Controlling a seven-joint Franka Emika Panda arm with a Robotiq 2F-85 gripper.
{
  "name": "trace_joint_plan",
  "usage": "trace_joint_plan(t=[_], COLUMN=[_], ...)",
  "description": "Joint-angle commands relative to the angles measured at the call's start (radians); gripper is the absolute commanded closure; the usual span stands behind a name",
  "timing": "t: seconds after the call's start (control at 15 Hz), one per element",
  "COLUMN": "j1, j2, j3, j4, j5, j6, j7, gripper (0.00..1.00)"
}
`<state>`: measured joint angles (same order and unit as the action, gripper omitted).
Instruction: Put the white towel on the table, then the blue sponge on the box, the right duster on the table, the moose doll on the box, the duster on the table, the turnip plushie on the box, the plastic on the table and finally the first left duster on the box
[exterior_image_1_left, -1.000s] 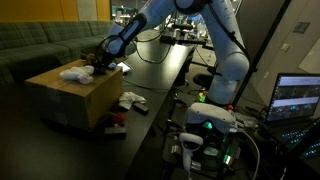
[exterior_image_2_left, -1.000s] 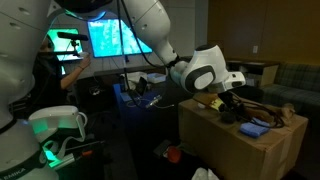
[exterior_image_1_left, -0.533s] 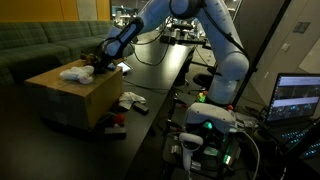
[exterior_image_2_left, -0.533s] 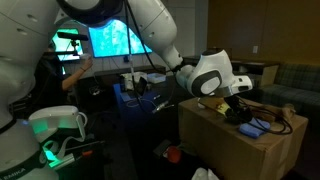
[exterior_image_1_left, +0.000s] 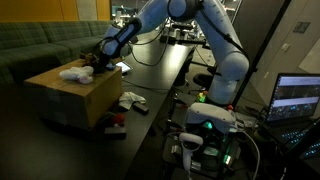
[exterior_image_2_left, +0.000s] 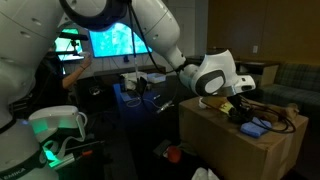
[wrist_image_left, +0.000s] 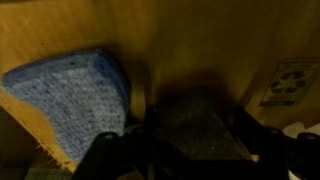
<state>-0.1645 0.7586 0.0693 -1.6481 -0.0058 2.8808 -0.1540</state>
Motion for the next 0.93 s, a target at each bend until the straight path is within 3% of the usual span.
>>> trace_joint_plan(t=[0.0, 0.13, 0.2, 0.67, 0.87], j1=[-0.029, -0.041, -0.047, -0.079, -0.066], j2=[0.009, -0.003, -0.007, -0.047, -0.093], j3=[0.045, 0.062, 0.071, 0.108, 0.084], j4=[0.04, 0.032, 0.03, -0.006, -0.044], j5=[0.017, 0.019, 0.021, 0.028, 0.022], j6=[-0.038, -0.055, -0.065, -0.152, -0.197], j7=[-0.052, -0.076, -0.088, -0.156, -0.15], gripper=[0.49, 0.63, 0.65, 0.66, 0.66])
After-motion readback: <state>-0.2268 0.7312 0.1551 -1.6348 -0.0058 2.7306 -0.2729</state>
